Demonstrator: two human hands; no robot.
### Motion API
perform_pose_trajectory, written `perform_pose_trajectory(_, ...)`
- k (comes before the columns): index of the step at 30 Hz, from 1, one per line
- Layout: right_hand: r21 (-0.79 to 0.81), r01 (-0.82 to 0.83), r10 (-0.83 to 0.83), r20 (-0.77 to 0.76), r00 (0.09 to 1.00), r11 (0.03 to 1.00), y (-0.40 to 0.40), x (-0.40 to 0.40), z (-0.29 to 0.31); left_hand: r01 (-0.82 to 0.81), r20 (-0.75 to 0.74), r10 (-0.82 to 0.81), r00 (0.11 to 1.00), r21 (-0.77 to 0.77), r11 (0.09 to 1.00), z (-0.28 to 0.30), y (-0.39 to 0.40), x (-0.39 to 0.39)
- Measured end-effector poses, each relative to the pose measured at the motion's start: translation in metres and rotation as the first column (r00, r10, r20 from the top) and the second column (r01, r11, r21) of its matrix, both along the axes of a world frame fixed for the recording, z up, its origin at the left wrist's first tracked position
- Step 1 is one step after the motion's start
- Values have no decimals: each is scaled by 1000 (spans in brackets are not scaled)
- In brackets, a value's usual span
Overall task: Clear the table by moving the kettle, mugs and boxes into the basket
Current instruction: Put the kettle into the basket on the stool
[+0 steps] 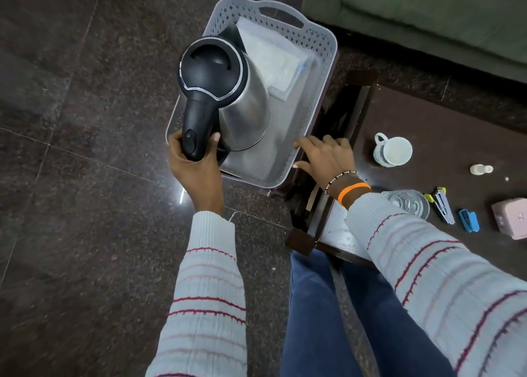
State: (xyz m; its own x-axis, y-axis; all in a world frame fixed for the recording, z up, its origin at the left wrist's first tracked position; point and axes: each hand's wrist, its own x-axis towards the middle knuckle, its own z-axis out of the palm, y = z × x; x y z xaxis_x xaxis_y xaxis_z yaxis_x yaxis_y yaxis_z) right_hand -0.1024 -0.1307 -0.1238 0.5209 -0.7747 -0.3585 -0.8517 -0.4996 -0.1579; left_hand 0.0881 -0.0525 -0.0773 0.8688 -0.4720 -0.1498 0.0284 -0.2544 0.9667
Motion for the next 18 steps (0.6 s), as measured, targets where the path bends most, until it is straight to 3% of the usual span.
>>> perform_pose_trajectory(4,71,30,-33,36,999,997,-1,2,2,-54,31,51,998,102,993,1,9,-9)
perform_pose_trajectory(7,171,80,-116,212,970,982,4,-4,7,-175,72,166,984,152,973,7,25,-37)
perform_pose_trajectory(10,233,155,-229,335,914,960,14,-27,11,-172,-82,190,978,183,968,8,39,-75)
perform_pose_trajectory(14,203,257,-302,237,923,945,31,-78,2,141,-292,-71,954,224,964,0,46,-130)
perform_pose_trajectory(18,87,383,-388,60,920,920,50,-134,-9,494,-388,-375,842,274,825,-8,47,-173)
